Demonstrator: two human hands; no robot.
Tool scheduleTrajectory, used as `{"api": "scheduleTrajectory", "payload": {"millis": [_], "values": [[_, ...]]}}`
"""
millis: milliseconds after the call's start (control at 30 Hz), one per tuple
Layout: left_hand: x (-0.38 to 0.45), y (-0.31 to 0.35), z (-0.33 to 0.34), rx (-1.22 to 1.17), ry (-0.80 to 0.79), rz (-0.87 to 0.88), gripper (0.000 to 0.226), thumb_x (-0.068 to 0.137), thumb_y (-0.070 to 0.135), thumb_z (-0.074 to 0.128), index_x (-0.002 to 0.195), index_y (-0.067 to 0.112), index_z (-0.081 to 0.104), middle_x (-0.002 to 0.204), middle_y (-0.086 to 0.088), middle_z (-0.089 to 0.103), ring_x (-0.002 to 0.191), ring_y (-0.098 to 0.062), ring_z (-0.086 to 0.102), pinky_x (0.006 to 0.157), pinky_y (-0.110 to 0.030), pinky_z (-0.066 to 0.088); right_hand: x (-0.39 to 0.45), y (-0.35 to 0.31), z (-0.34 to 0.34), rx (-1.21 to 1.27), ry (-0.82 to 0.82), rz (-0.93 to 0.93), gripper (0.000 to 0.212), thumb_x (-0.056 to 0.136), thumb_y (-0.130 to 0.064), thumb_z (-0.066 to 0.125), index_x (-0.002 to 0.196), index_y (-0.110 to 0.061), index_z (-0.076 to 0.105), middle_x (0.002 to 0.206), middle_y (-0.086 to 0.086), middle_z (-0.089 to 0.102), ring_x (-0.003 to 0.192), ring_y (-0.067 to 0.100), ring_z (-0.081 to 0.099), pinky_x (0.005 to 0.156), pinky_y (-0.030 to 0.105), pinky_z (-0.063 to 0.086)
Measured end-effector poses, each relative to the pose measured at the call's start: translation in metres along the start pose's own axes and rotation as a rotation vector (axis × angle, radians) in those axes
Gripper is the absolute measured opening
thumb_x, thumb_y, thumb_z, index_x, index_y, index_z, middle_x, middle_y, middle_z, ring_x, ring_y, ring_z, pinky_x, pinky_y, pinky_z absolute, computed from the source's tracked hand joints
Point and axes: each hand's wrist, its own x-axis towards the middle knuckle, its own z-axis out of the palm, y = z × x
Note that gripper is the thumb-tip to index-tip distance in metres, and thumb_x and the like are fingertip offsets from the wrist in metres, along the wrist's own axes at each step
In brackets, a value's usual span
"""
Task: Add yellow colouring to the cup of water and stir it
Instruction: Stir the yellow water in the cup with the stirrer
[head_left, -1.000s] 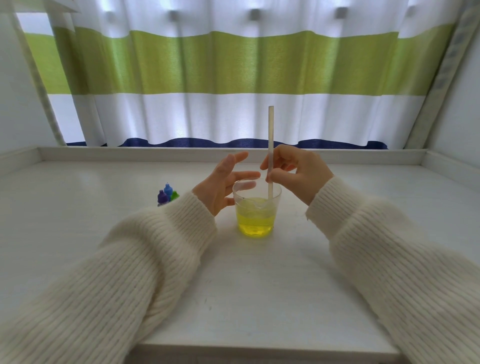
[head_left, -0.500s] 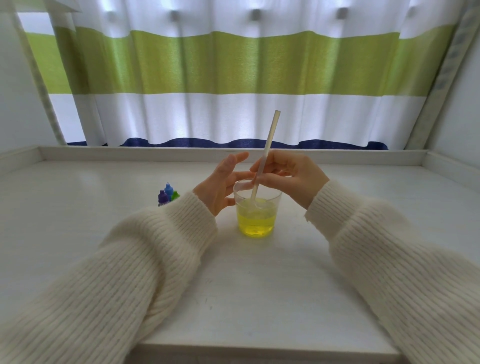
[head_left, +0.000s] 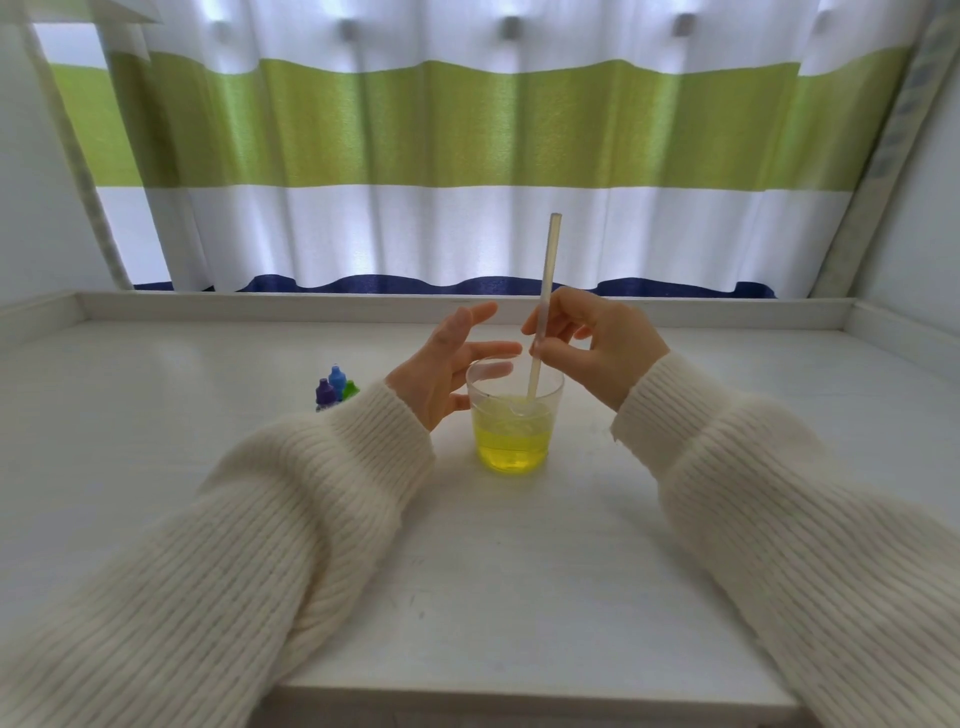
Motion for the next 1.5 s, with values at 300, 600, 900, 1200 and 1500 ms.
{"api": "scheduleTrajectory", "payload": {"millis": [300, 600, 900, 1200, 1500], "values": [[0.001, -0.001, -0.001, 0.002, -0.008, 0.007, 0.059, 0.068, 0.06, 0.028, 0.122, 0.038, 0.031, 0.112, 0.005, 0.055, 0.111, -0.021, 0.05, 0.091, -0.042, 0.037, -0.002, -0.008, -0.002, 0.097, -0.033, 0.005, 0.007, 0.077, -0.016, 0.06, 0.079, -0.022, 0.059, 0.076, -0.004, 0.066, 0.076, 0.007, 0.06, 0.071, 0.01, 0.043], [0.001, -0.002, -0.003, -0.029, -0.028, 0.002, 0.06, 0.068, 0.06, 0.03, 0.124, 0.037, 0.031, 0.11, 0.006, 0.054, 0.108, -0.019, 0.049, 0.089, -0.041, 0.038, -0.003, -0.011, 0.003, 0.314, -0.102, 0.046, 0.01, 0.077, -0.014, 0.065, 0.083, -0.022, 0.064, 0.082, -0.005, 0.069, 0.078, 0.005, 0.064, 0.074, 0.014, 0.047], [0.001, -0.002, -0.003, -0.032, -0.021, 0.004, 0.059, 0.067, 0.061, 0.03, 0.122, 0.038, 0.033, 0.108, 0.008, 0.057, 0.102, -0.014, 0.054, 0.078, -0.033, 0.044, -0.002, -0.006, 0.005, 0.164, -0.05, 0.041, 0.011, 0.082, -0.02, 0.062, 0.091, -0.026, 0.063, 0.084, -0.01, 0.066, 0.082, 0.004, 0.061, 0.076, 0.015, 0.046], [0.002, -0.002, -0.002, -0.015, -0.01, 0.011, 0.059, 0.067, 0.06, 0.029, 0.121, 0.038, 0.033, 0.113, 0.003, 0.056, 0.11, -0.021, 0.051, 0.092, -0.043, 0.038, 0.0, 0.0, 0.0, 0.045, -0.003, 0.022, 0.011, 0.079, -0.017, 0.059, 0.083, -0.027, 0.059, 0.078, -0.008, 0.065, 0.075, -0.001, 0.058, 0.066, 0.001, 0.04], [0.001, -0.002, -0.003, -0.008, -0.025, 0.012, 0.053, 0.068, 0.061, 0.029, 0.117, 0.041, 0.034, 0.106, 0.01, 0.058, 0.101, -0.012, 0.055, 0.075, -0.03, 0.045, 0.0, -0.004, 0.002, 0.174, -0.04, 0.068, 0.008, 0.077, -0.018, 0.06, 0.081, -0.025, 0.061, 0.076, -0.005, 0.067, 0.078, 0.009, 0.062, 0.07, 0.017, 0.046]]}}
